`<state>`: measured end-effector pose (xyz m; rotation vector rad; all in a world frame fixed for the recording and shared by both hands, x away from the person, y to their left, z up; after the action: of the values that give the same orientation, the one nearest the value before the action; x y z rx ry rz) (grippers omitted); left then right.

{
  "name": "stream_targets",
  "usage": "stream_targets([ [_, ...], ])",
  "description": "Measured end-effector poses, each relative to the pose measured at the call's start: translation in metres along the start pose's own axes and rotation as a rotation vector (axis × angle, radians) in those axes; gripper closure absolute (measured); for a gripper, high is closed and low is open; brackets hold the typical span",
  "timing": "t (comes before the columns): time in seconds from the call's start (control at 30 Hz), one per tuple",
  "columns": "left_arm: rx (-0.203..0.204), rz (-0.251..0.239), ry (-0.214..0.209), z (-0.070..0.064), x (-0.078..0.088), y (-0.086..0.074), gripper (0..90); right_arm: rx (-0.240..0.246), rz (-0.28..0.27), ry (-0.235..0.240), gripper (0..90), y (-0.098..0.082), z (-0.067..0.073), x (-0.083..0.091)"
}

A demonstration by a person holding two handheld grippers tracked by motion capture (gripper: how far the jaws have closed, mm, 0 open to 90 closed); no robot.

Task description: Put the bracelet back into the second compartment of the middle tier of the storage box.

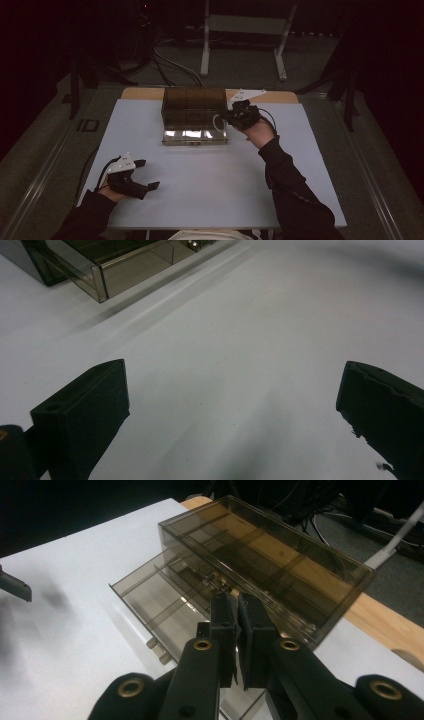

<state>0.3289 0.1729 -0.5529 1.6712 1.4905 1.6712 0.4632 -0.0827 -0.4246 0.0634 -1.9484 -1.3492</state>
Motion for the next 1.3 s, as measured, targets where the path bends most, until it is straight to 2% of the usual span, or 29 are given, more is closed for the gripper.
stream_targets([
  [0.37,0.001,0.002,0.0,0.0,0.0,-0.001,2.0,0.013,-0.003,0.028,86.5,0.011,0.013,-0.01],
  [0.93,0.0,-0.001,-0.003,0.0,0.0,0.0,2.0,0.045,-0.02,0.093,86.4,0.029,0.043,-0.025],
  [1.3,-0.002,-0.007,-0.001,0.0,0.002,0.001,2.0,0.06,-0.008,0.127,86.4,0.031,0.063,-0.042],
])
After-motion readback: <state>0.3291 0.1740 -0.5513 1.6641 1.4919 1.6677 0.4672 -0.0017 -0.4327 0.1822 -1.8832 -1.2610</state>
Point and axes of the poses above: each handheld gripper's, and its own axes: x roughly backward along the jaws, y roughly out of its top, z roughly to its left, the point moved 9 cm from there along -x, roughly forward along the jaws, and after that the axes turned 14 degrees about -y, right-handed, at the moved point
